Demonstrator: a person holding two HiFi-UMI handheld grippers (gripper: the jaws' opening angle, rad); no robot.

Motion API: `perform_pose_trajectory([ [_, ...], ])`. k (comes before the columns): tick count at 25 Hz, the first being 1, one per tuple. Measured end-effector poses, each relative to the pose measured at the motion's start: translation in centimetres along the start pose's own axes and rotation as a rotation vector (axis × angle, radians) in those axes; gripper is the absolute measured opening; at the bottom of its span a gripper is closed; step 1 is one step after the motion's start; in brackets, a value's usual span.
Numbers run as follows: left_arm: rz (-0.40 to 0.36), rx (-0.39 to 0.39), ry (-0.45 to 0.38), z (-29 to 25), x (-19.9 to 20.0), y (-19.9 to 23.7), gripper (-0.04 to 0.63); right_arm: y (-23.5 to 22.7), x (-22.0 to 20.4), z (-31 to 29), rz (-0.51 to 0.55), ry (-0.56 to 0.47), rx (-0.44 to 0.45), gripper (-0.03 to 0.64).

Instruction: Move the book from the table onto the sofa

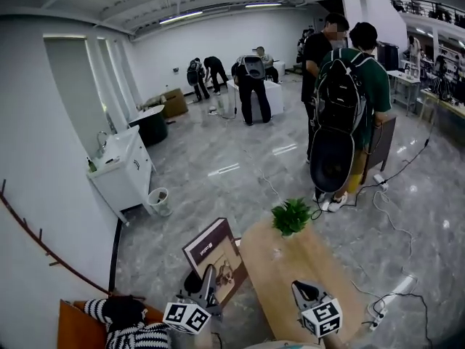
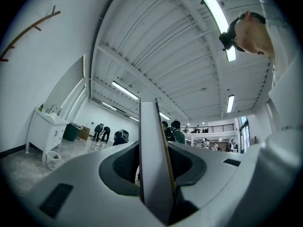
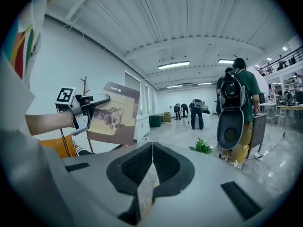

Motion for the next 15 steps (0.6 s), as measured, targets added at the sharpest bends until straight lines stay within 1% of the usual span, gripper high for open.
perform_pose_trajectory([
  [4, -0.048, -0.001, -0.002, -1.2, -0.4, -2.1, 0.155, -1.6, -0.4, 1.8, 0.005, -0.008, -0.036, 0.015],
  [9, -0.048, -0.019, 0.017, -1.6, -1.5, -5.7, 0.155, -2.9, -0.5, 3.6, 0.014, -0.02, -0.041, 0.015],
  [12, -0.058, -0.032, 0.025, -1.2, -2.4, -7.9, 0.155, -3.7, -0.6, 4.8, 0.03, -0.026, -0.026, 0.015],
  [14, -0.084, -0.027, 0.033, -1.0, -2.4, -9.5, 0.155, -4.2, -0.5, 5.1, 0.042, -0.032, 0.002, 0.015],
  [15, -0.085, -0.018, 0.039, -0.7, -2.2, -10.2, 0.155, -4.3, -0.5, 5.2, 0.042, -0.035, 0.02, 0.015],
])
Point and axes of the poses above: the fingertips, and each gripper's own axes: z backward along the fingers, y to its left, x out of its top, the point moved 10 cm from there along z, backward along the fingers, and after that the axes turned 12 degrees about -y, right-handed, at the moved point
